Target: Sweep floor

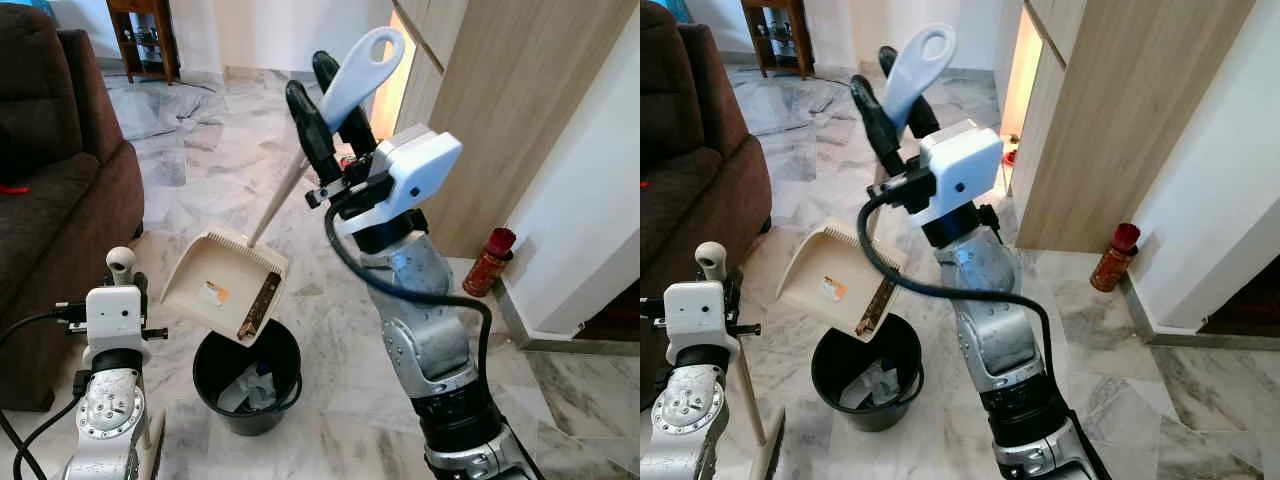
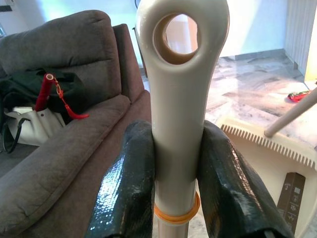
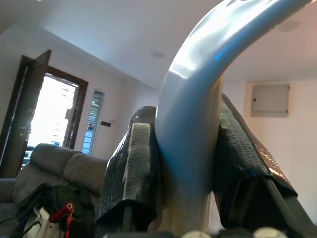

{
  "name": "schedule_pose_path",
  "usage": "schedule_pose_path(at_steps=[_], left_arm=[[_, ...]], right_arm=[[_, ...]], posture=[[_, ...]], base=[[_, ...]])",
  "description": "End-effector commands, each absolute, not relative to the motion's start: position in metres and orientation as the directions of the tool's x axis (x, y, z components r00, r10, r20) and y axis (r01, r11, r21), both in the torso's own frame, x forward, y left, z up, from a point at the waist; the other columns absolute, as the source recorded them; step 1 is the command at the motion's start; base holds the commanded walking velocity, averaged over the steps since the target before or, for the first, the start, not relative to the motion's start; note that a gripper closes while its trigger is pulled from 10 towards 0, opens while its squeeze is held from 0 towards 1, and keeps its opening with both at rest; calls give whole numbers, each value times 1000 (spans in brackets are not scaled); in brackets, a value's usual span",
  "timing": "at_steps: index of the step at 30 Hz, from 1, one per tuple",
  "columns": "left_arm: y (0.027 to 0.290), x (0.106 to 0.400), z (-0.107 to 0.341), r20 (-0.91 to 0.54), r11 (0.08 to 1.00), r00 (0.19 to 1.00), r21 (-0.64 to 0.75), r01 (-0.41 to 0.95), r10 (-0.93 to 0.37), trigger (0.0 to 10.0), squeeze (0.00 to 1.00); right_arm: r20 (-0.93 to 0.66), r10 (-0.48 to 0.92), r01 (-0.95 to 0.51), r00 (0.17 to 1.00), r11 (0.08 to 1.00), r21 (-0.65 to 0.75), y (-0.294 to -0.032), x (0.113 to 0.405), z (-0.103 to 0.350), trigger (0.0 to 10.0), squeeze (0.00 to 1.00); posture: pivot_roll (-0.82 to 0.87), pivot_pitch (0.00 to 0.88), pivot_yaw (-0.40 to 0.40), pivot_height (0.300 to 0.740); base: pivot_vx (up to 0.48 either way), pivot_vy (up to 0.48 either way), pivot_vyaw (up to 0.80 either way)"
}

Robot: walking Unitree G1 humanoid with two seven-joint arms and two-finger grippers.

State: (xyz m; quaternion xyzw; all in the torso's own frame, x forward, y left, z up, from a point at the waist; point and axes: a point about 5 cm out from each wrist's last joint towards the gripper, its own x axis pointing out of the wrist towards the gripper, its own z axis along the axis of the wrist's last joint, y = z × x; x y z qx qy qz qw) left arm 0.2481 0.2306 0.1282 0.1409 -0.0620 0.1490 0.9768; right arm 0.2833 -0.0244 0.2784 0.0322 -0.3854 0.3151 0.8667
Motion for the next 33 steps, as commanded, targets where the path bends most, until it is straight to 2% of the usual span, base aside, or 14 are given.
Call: schedule_pose_path(at_steps=[1,12,21,23,26,28,30,33], left_arm=[[226,251,142,223,913,944,277,-299,241,10000,0],[226,252,142,223,914,945,275,-298,241,10000,0],[223,253,141,218,917,947,272,-292,237,10000,0],[222,253,140,216,919,948,268,-288,234,10000,0],[221,253,140,215,920,948,267,-286,233,10000,0],[220,254,140,214,922,950,266,-282,229,10000,0],[219,254,139,214,923,951,269,-276,222,10000,0],[217,254,139,214,925,952,267,-271,217,10000,0]], right_arm=[[762,508,-552,401,798,-242,-25,268,297,10000,0],[766,522,-567,375,783,-256,-18,262,298,10000,0],[743,526,-540,414,799,-265,-18,268,293,10000,0],[716,498,-485,489,837,-252,-24,279,287,10000,0],[701,472,-445,535,862,-241,-30,287,284,10000,0],[661,411,-317,628,911,-265,-44,304,280,10000,0],[637,356,-238,684,934,-266,-55,315,277,10000,0],[621,288,-134,729,950,-283,-74,327,276,10000,0]], posture=[[24,0,-68,740],[23,0,-70,740],[22,0,-71,740],[21,0,-73,740],[21,0,-73,740],[21,0,-72,740],[21,0,-72,740],[21,0,-74,740]], base=[[0,0,0],[0,0,0],[0,0,0],[0,0,0],[0,0,0],[0,0,0],[0,0,0],[0,0,0]])
